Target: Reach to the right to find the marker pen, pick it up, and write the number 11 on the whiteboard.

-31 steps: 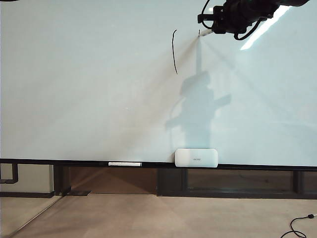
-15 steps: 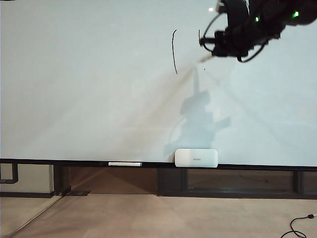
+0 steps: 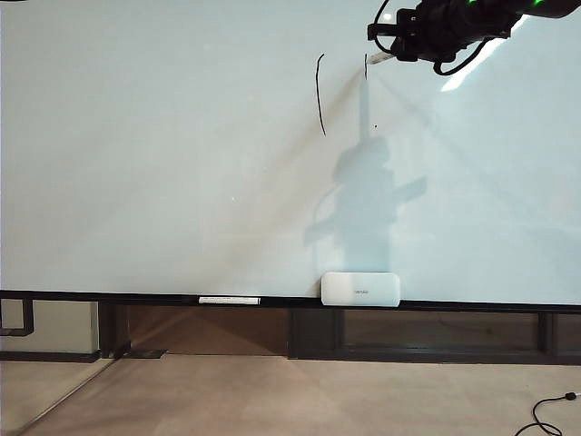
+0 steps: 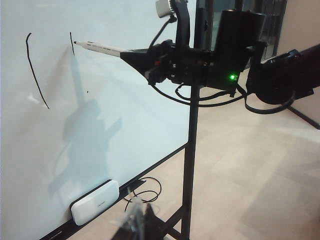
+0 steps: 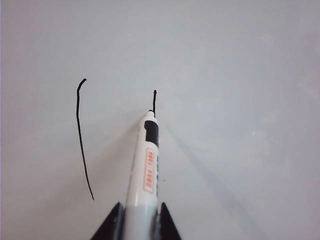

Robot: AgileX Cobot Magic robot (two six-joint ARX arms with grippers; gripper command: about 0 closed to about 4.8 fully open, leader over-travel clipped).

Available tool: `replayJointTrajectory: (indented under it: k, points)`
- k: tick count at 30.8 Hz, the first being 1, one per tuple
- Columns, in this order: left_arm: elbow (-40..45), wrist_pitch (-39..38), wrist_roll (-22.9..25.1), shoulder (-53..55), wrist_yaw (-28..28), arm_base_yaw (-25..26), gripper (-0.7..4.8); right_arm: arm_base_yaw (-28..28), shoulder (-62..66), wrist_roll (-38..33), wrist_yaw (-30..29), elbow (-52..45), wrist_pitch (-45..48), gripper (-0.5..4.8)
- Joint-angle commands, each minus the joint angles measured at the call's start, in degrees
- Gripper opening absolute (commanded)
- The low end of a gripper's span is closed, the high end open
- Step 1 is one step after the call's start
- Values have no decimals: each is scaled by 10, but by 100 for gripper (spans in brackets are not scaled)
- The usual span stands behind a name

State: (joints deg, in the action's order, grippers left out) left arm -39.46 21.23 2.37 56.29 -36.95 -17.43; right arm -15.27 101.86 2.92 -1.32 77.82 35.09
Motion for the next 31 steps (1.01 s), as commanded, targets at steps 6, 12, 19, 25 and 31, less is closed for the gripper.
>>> replayJointTrajectory:
  k: [6, 12, 19, 25, 31]
  points:
    - [-3, 7, 6, -1, 3, -1, -6, 0, 1, 4, -1, 3, -2, -5]
    - [-3, 7, 6, -1, 3, -1, -6, 2, 8, 5, -1, 3, -1, -5]
    - [-3, 7, 6, -1, 3, -1, -6, 4, 16, 6, 2, 5, 13, -5]
    - [-3, 7, 8, -1, 3, 0, -6, 14, 26, 1, 2, 5, -13, -5]
    - [-3, 7, 8, -1, 3, 0, -6, 13, 30, -4, 1, -3, -37, -5]
